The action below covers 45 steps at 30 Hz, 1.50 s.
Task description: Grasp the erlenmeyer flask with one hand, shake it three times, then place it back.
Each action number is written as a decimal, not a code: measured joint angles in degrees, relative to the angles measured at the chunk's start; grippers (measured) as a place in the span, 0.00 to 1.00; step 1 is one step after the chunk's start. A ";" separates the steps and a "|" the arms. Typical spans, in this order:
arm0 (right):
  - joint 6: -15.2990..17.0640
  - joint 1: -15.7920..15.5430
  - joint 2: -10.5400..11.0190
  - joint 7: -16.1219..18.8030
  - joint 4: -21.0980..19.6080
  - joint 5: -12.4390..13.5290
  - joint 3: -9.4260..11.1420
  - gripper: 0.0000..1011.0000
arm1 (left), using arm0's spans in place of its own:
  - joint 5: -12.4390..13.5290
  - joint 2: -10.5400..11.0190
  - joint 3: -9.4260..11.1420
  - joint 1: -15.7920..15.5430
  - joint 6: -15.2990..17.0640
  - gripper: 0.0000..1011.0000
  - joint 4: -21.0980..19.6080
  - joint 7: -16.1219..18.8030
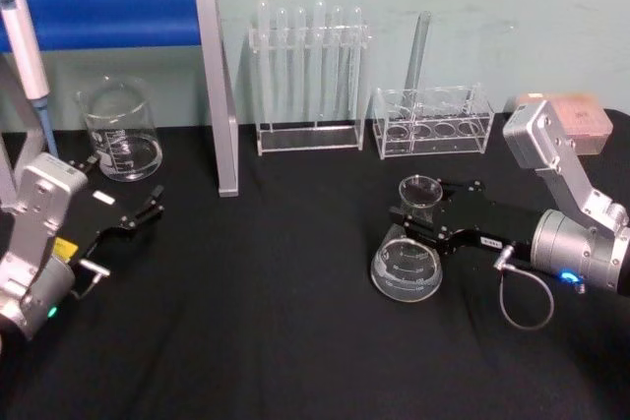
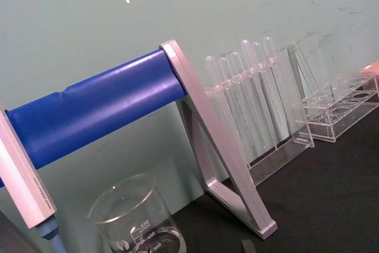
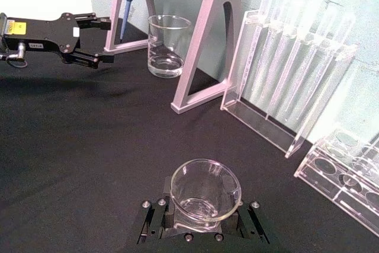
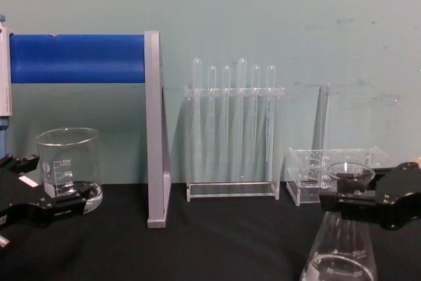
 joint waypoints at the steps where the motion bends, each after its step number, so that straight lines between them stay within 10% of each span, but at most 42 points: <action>1: 0.00 0.00 0.00 0.00 0.00 0.01 0.01 0.46 | 0.00 0.00 -0.01 -0.01 0.00 0.99 0.00 0.00; 45: 3.28 1.18 1.02 -2.02 -3.95 3.93 2.46 0.45 | 0.00 0.00 0.00 0.00 0.00 0.99 0.00 0.00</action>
